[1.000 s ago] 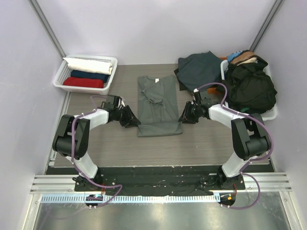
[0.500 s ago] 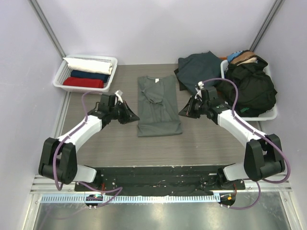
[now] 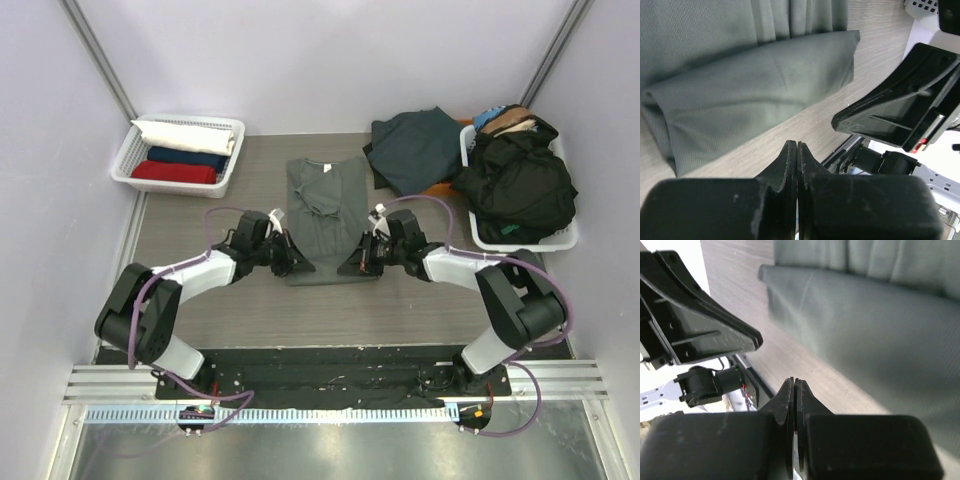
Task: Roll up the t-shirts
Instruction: Roll the T-shirt to the center of the board.
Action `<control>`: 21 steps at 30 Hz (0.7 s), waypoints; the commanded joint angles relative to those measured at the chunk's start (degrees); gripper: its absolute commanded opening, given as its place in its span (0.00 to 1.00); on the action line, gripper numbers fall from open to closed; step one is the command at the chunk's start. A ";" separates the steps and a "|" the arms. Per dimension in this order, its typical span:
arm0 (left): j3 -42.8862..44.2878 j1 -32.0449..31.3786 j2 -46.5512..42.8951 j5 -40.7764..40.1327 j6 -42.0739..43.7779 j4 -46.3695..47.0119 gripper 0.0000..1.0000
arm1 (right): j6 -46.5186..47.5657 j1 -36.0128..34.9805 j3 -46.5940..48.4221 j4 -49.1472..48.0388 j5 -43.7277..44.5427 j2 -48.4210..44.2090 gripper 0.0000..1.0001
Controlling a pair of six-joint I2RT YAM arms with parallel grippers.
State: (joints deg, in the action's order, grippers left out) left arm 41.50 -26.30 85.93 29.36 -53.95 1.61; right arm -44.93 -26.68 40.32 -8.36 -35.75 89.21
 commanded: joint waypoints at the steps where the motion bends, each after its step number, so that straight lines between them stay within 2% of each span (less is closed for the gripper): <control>1: -0.72 -0.15 4.05 1.40 -1.95 10.16 0.00 | -2.45 0.22 0.02 -11.33 -1.52 5.08 0.01; 8: 0.61 3.10 10.74 -1.41 -1.24 10.88 0.00 | 0.01 2.50 3.63 -10.10 -1.52 12.83 0.01; 14: -0.27 5.03 13.03 -2.38 0.08 9.29 0.00 | 4.58 7.60 2.06 -6.50 -0.55 12.40 0.01; 21: -0.10 5.74 12.51 -3.00 1.48 7.54 0.00 | 6.16 9.89 0.64 -2.55 1.55 8.71 0.01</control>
State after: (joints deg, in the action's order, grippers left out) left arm 41.01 -21.28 98.52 28.27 -55.00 9.65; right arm -42.02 -17.41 41.19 -14.13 -37.10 101.67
